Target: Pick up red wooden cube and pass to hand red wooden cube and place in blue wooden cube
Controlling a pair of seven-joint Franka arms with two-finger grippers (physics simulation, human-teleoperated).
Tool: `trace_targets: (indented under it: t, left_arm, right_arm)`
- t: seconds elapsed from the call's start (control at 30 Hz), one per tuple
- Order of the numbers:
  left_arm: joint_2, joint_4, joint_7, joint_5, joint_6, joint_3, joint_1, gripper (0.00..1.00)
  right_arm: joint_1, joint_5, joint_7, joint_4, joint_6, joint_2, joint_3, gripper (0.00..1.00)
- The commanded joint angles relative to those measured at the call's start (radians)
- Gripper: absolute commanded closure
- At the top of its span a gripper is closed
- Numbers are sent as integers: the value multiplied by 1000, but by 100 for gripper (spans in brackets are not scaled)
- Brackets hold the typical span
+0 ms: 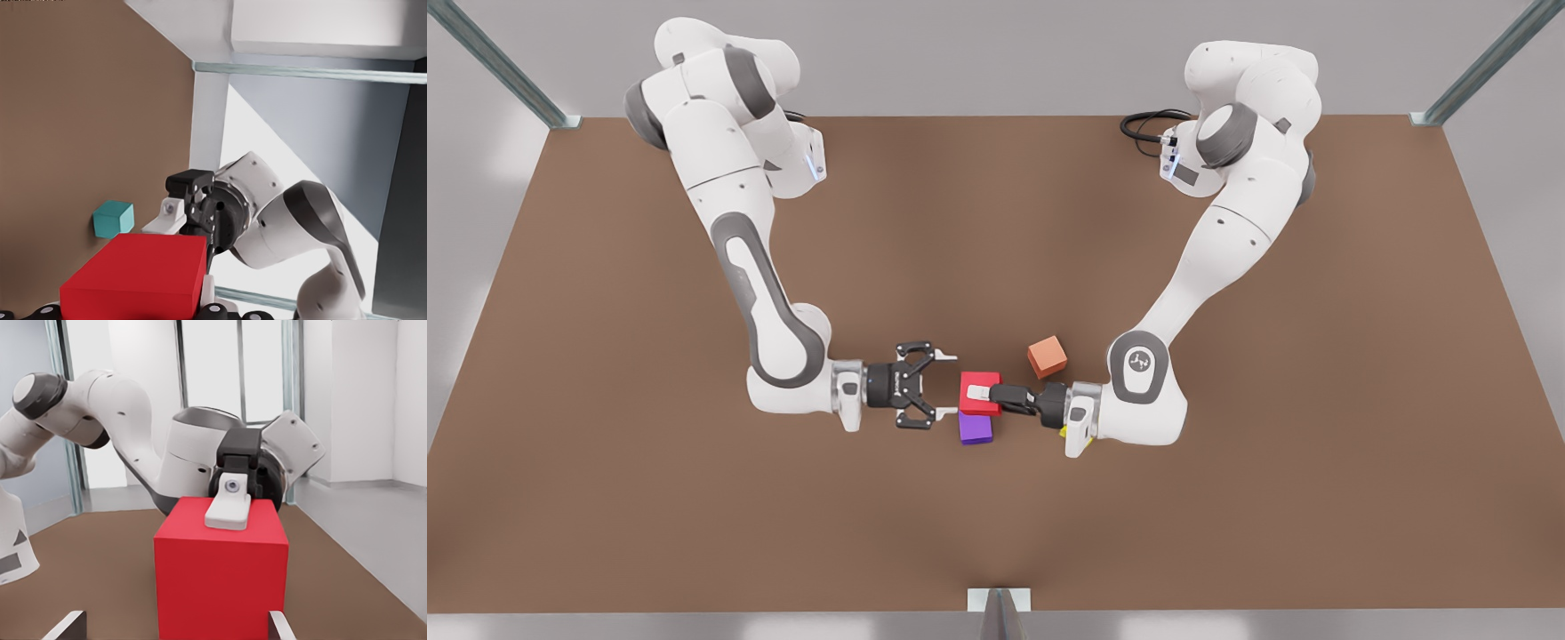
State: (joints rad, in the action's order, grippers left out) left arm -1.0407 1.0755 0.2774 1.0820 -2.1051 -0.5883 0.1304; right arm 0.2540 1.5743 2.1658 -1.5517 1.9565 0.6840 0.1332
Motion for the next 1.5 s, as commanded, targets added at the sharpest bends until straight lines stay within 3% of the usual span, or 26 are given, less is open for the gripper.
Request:
trace_targets:
  t: [0.0,1.1,1.13,1.2,1.23,1.43,1.47]
  left_arm:
    - [1,0,134,10,0,-1,0,40]
    - [1,-2,132,10,-65,-1,35,40]
    - [1,-2,132,10,-65,-1,35,40]
    - [1,-2,132,10,-65,-1,35,40]
    - [-1,-2,132,10,-67,-1,37,40]
    - [1,-2,132,10,-72,-1,37,40]
    - [1,-2,132,10,-72,-1,37,34]
  right_arm:
    - [1,9,170,2,19,0,0,0]
    - [71,84,152,58,88,48,2,0]
    - [71,84,152,62,90,52,2,1]
    - [71,82,152,65,90,54,0,20]
    - [71,81,154,65,90,54,0,22]
    - [67,79,152,65,87,54,0,22]
    - [65,79,152,65,85,54,0,22]
